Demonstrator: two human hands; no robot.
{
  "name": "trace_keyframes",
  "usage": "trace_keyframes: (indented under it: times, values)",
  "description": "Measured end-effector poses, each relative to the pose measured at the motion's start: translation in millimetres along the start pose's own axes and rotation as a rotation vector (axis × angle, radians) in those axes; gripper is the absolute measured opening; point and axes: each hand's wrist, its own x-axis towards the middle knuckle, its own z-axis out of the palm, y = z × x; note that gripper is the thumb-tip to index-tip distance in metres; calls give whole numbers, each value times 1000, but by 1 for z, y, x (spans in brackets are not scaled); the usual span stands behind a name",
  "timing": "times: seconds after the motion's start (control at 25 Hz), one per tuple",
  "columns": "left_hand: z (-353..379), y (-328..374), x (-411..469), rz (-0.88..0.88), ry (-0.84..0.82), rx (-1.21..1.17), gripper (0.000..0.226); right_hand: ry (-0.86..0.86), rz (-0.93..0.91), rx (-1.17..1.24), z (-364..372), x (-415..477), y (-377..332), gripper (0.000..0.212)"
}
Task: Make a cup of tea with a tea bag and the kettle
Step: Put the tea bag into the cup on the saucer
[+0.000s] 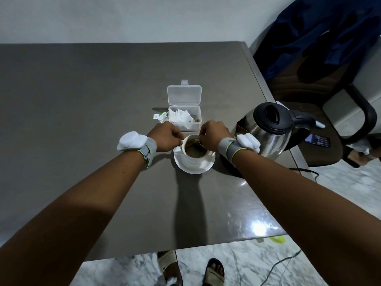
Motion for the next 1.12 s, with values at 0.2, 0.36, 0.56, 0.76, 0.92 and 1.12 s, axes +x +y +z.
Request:
trace_keyframes:
  times: [0.2, 0.36, 0.56, 0.76, 0.92, 1.12]
  values:
    - [1, -13, 7, -5, 9, -10, 19, 55, -16, -76, 3, 20, -4, 27]
    - [3, -20, 13, -17, 7, -30, 19, 90, -80, -54, 6, 32, -4, 22]
    - [4, -26, 22, -6, -6, -31, 18, 48, -8, 45, 15, 40, -2, 25]
    - [6, -24, 29, -4, -28, -37, 18, 27, 68, 103, 19, 45, 1, 25]
    - [7, -21, 29, -10, -32, -38, 20, 11, 56, 117, 19, 44, 4, 25]
    - [4, -11, 16, -11, -19, -23, 18, 13, 20, 114, 14, 32, 7, 31]
